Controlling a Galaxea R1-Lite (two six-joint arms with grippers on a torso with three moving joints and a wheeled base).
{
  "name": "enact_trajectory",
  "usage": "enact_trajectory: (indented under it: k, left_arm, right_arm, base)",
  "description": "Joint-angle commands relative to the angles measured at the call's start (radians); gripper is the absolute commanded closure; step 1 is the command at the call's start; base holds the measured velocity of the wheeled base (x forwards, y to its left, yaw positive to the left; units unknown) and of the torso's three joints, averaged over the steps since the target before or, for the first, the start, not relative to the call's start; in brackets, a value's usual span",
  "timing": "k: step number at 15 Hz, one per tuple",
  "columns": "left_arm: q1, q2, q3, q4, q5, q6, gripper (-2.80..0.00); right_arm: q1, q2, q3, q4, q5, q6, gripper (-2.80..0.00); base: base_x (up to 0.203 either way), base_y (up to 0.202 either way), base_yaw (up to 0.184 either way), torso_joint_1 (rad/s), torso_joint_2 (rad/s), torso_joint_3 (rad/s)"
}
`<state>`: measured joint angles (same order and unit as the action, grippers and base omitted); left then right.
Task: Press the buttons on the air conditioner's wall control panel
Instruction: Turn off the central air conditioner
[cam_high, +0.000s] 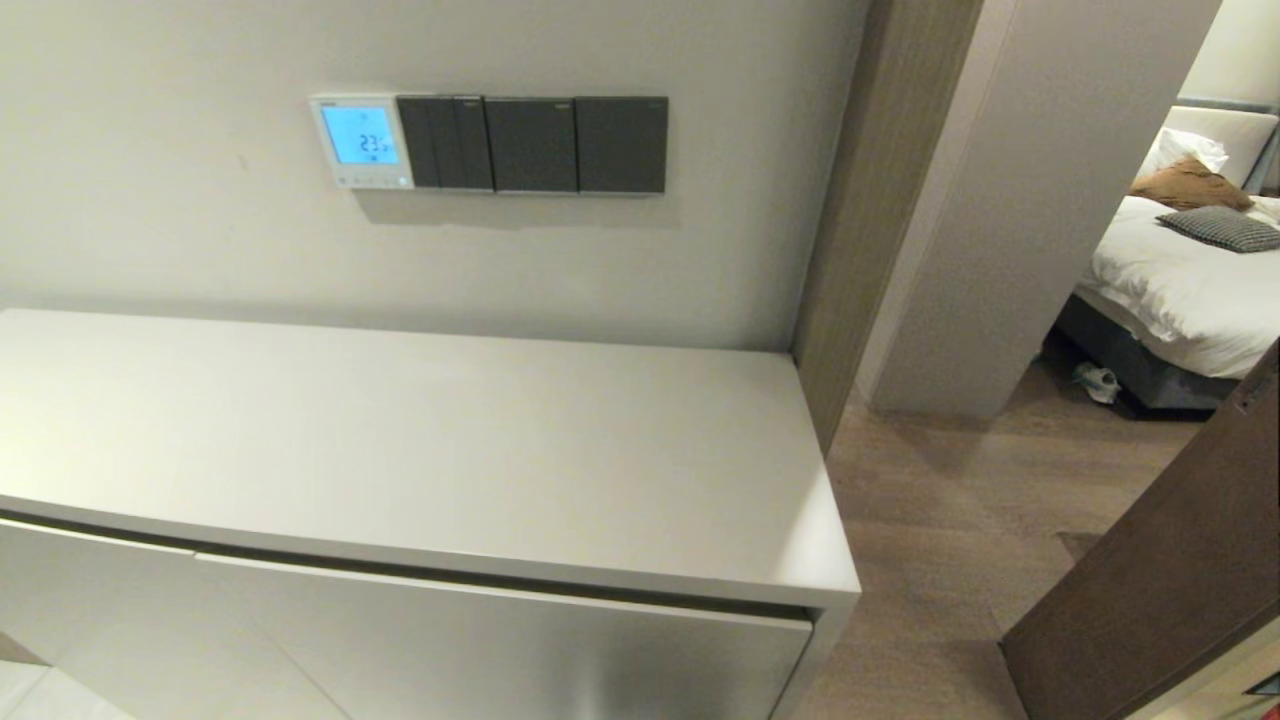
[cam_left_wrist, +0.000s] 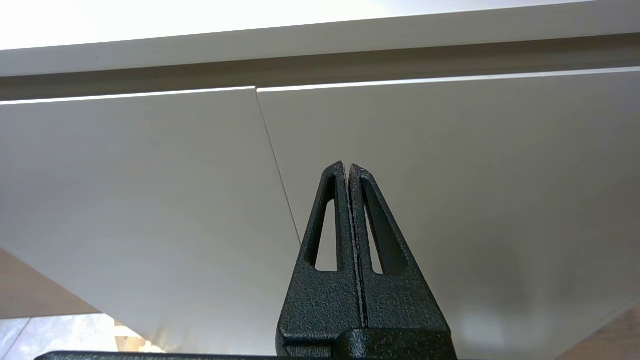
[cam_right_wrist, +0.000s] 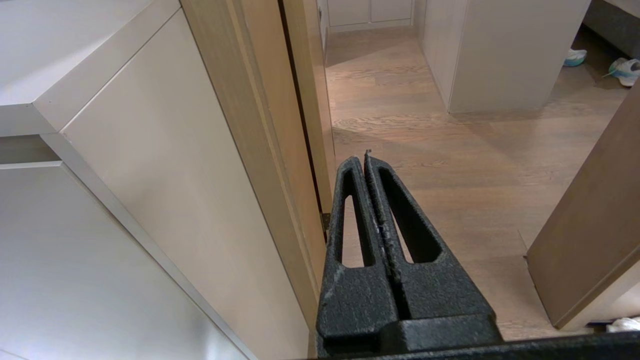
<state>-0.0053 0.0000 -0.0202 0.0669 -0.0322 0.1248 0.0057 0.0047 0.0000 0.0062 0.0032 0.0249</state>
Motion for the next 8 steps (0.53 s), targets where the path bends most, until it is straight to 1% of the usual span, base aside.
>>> enact_trajectory:
  k: [1, 5, 7, 8]
  left_arm:
    - [0.001, 0.000, 0.000, 0.001, 0.000, 0.004, 0.00]
    - [0.000, 0.000, 0.001, -0.001, -0.001, -0.001, 0.00]
    - [0.001, 0.000, 0.019, -0.053, 0.001, -0.003, 0.00]
    - [0.001, 0.000, 0.020, -0.052, 0.002, -0.007, 0.00]
  right_arm:
    - [0.000, 0.001, 0.002, 0.000, 0.001, 0.001, 0.00]
    - [0.000, 0.001, 0.002, 0.000, 0.000, 0.001, 0.00]
    - [0.000, 0.001, 0.002, 0.000, 0.000, 0.001, 0.00]
    - [0.000, 0.001, 0.002, 0.000, 0.000, 0.000, 0.00]
  base:
    - [0.000, 0.000, 0.000, 0.000, 0.00, 0.000]
    - [0.000, 0.000, 0.000, 0.000, 0.00, 0.000]
    - [0.000, 0.000, 0.000, 0.000, 0.00, 0.000]
    - [0.000, 0.000, 0.000, 0.000, 0.00, 0.000]
